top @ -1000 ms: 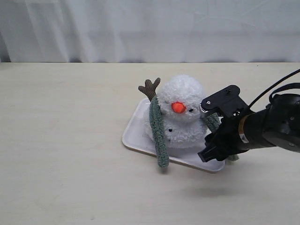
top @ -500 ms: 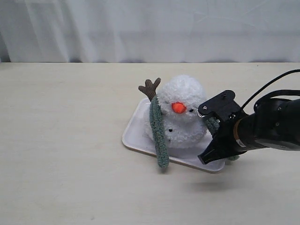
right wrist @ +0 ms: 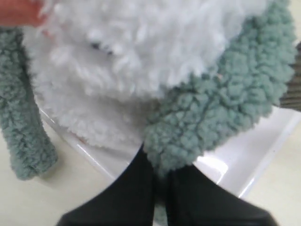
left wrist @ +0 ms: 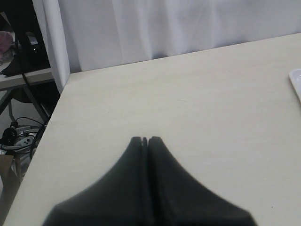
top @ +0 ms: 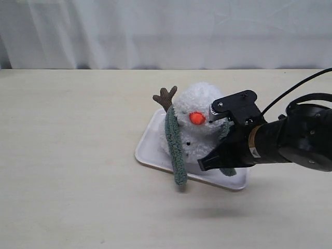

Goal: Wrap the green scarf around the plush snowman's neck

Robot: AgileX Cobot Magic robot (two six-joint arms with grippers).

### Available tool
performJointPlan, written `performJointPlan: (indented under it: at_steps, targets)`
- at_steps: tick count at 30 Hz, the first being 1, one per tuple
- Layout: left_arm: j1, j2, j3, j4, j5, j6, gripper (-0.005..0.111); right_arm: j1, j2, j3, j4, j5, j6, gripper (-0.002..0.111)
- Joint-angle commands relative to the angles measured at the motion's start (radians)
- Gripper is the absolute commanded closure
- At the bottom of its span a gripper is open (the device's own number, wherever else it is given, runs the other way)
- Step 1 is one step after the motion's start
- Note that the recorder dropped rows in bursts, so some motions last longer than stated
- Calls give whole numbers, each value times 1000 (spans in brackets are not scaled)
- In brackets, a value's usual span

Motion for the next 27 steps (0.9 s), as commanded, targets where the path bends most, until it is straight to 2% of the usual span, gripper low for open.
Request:
performJointPlan:
  at_steps: [1, 15, 27]
  targets:
    - [-1, -2, 2, -4, -10, -3, 107, 2, 1, 18, 166, -26, -110, 104]
    - [-1, -2, 2, -4, -10, -3, 107, 2, 123, 37, 179, -130, -106, 104]
    - [-1, -2, 2, -4, -13, -3, 107, 2, 90, 37, 179, -75, -106, 61]
